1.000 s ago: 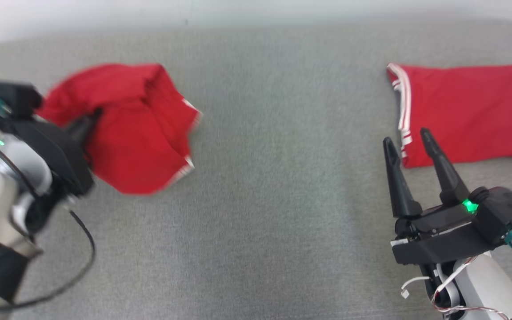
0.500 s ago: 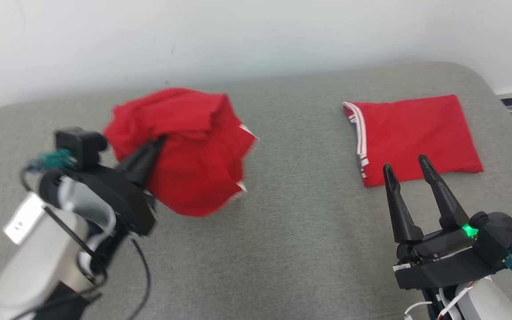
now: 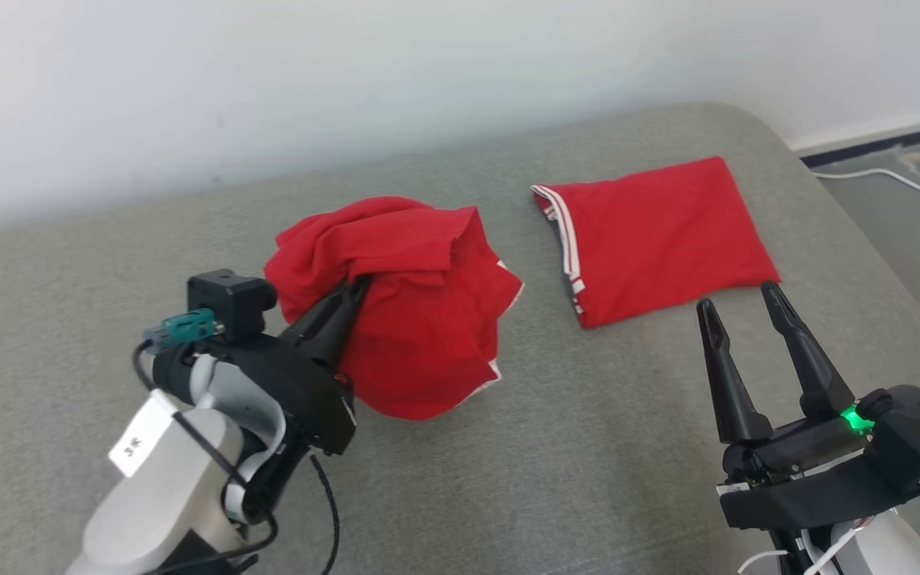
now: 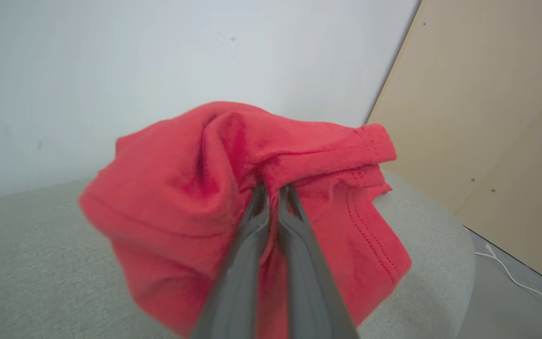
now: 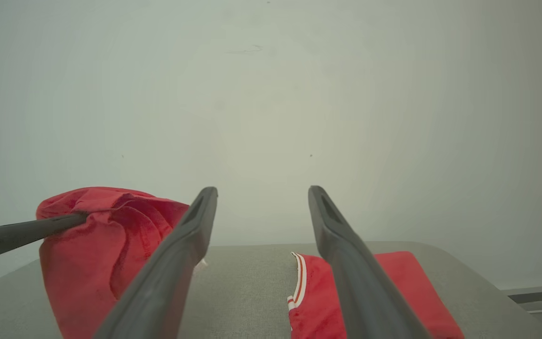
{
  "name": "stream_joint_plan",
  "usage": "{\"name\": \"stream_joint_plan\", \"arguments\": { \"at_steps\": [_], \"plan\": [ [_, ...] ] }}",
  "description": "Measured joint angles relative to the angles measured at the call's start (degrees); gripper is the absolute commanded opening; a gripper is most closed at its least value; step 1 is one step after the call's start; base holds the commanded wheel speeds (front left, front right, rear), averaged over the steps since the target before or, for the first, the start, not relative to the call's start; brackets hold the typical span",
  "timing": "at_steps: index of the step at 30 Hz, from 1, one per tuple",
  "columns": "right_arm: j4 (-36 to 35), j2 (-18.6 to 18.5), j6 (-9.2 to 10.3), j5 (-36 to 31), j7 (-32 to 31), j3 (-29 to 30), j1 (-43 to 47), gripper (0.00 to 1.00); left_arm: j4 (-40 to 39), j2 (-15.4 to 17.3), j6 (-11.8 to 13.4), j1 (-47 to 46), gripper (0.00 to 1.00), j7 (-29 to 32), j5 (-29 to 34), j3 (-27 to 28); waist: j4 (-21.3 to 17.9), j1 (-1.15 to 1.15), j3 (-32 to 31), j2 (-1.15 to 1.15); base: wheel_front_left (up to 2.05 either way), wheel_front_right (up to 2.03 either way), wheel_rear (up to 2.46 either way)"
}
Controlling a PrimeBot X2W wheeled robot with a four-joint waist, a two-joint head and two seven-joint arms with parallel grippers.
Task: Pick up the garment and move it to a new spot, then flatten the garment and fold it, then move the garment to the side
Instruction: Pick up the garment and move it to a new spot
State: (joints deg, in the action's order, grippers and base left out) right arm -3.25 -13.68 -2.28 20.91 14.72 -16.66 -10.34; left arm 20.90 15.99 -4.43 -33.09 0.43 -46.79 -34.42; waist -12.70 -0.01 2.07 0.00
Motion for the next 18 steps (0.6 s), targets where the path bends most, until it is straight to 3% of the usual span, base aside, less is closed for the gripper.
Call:
{"name": "stream_joint_plan", "arguments": {
  "at_steps": [14,16,17,18],
  "plan": [
    [-0.67,0.37,-0.27,-0.34,0.01,0.47,-0.40,1.00,14.83,-3.70,0.29,-5.37,0.00,-3.14,1.64,-1.38,-3.67,0.01,3.91,0.00,0.00,0.00,0.00],
    [-0.57,0.43,-0.26,-0.35,0.01,0.83,-0.72,1.00,16.42,-4.05,-0.19,-5.79,0.47,-3.67,1.76,-1.52,-3.97,0.01,4.36,0.00,0.00,0.00,0.00],
    [-0.36,0.44,-0.26,-0.35,0.00,0.96,-0.73,1.00,17.15,-4.34,-0.23,-5.84,0.85,-4.08,1.75,-1.51,-4.06,0.02,4.53,0.00,0.00,0.00,0.00],
    [-0.10,0.46,-0.26,-0.35,0.00,1.03,-0.73,1.00,17.89,-4.57,-0.71,-5.93,1.00,-4.14,1.75,-1.56,-4.12,0.02,4.67,0.00,0.00,0.00,0.00]
  ]
}}
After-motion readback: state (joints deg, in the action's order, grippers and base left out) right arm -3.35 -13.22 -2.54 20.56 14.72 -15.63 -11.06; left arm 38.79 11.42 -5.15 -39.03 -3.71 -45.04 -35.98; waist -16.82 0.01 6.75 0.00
